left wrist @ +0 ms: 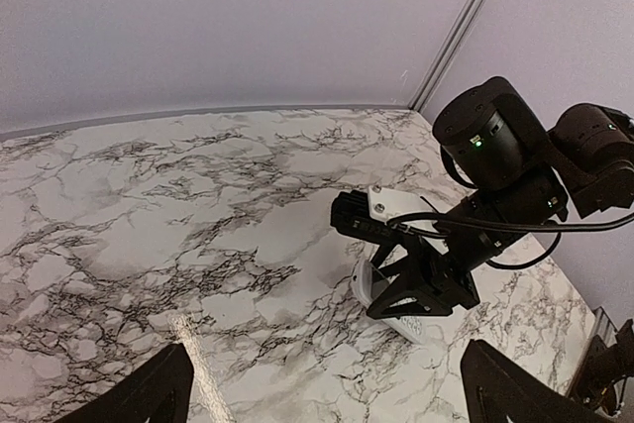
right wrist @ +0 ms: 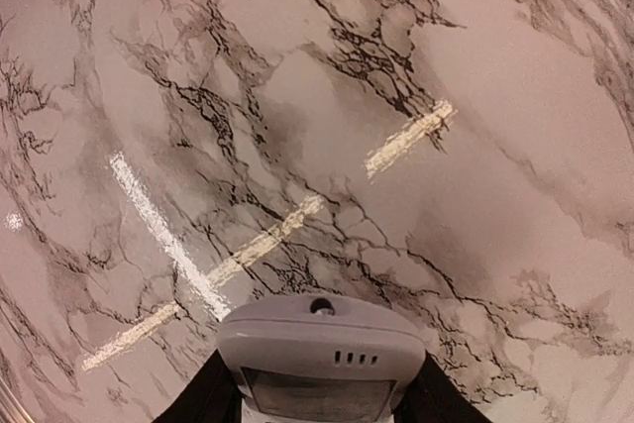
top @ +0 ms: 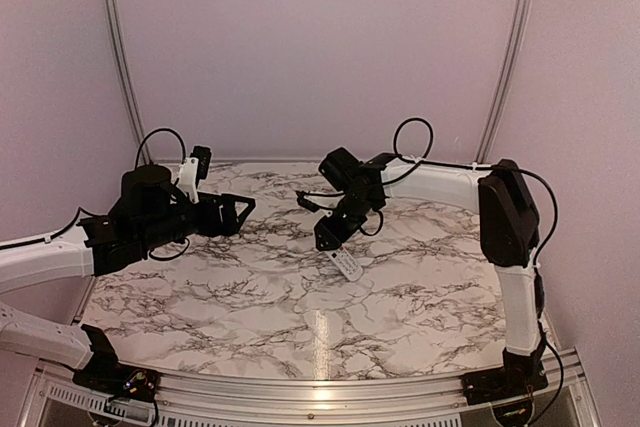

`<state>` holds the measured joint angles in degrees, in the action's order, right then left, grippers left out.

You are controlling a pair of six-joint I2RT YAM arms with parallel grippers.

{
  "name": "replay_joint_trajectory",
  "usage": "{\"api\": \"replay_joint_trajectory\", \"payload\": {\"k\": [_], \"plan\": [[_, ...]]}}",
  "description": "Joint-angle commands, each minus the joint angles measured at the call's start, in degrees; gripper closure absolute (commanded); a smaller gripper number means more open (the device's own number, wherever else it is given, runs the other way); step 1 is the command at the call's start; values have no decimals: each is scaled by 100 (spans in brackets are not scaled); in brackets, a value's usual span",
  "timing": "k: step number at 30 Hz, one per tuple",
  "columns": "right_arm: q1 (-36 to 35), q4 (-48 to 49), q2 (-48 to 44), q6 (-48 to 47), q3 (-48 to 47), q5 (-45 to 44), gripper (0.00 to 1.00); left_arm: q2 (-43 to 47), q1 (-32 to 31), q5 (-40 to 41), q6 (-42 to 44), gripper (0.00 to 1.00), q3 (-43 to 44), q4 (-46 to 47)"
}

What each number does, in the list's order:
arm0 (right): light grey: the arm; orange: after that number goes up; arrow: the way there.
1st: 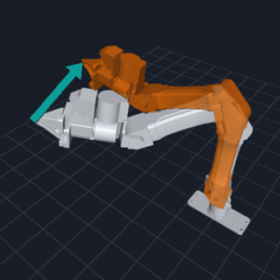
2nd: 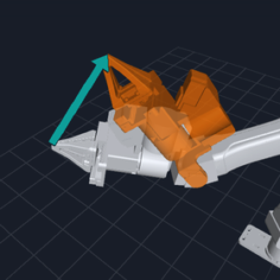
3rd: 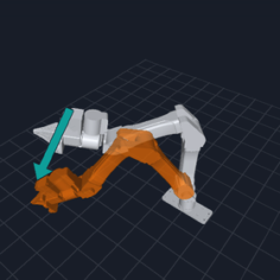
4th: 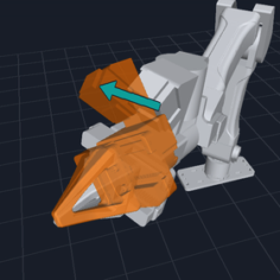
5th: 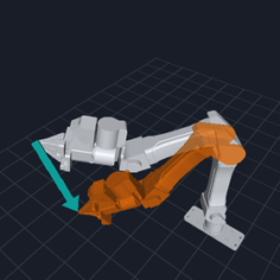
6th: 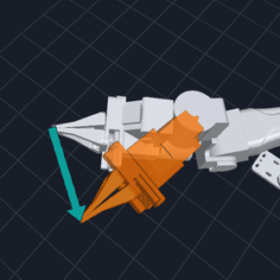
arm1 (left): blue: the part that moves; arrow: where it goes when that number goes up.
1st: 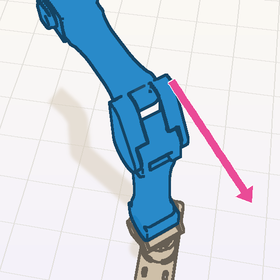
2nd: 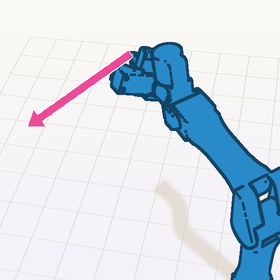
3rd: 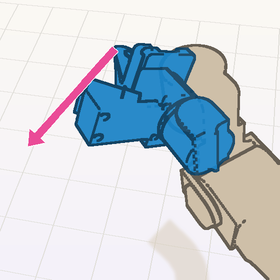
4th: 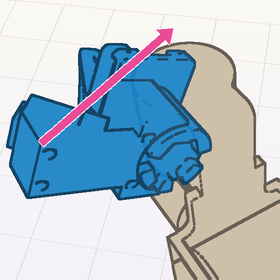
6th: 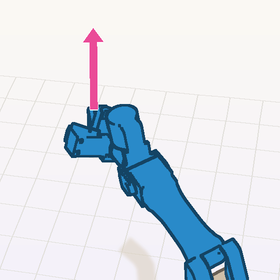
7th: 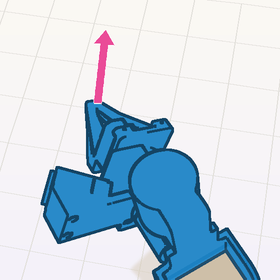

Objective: Load the batteries into the remote control
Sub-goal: Place the remote control at the center of the board.

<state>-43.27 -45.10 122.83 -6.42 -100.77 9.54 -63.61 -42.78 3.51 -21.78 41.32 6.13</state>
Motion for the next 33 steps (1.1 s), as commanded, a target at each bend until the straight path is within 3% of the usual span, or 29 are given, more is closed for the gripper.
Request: {"api": "replay_joint_trajectory", "payload": {"k": [1, 9, 13, 20, 23, 24, 33], "plan": [[-50, -462, 496, -119, -250, -268, 87, 46, 41, 90, -118, 1, -178, 249], [-87, -435, 962, -26, -577, -186, 83, -90, 42, 133, -99, 1, -238, 243], [-108, -366, 1040, 39, -593, -137, 76, -136, 51, 137, -77, 1, -241, 272], [-125, -252, 1005, 83, -602, -96, 38, -256, 73, 109, -9, 1, -148, 137], [-128, -93, 843, 103, -539, 15, 5, -386, 114, 41, 7, 1, 10, -62], [-115, -5, 755, 113, -499, 89, 2, -452, 127, 32, 7, 1, 85, -154], [402, 1265, -697, 357, 598, 627, 1, -1374, 532, -333, 93, 1, 1270, -969]]}}
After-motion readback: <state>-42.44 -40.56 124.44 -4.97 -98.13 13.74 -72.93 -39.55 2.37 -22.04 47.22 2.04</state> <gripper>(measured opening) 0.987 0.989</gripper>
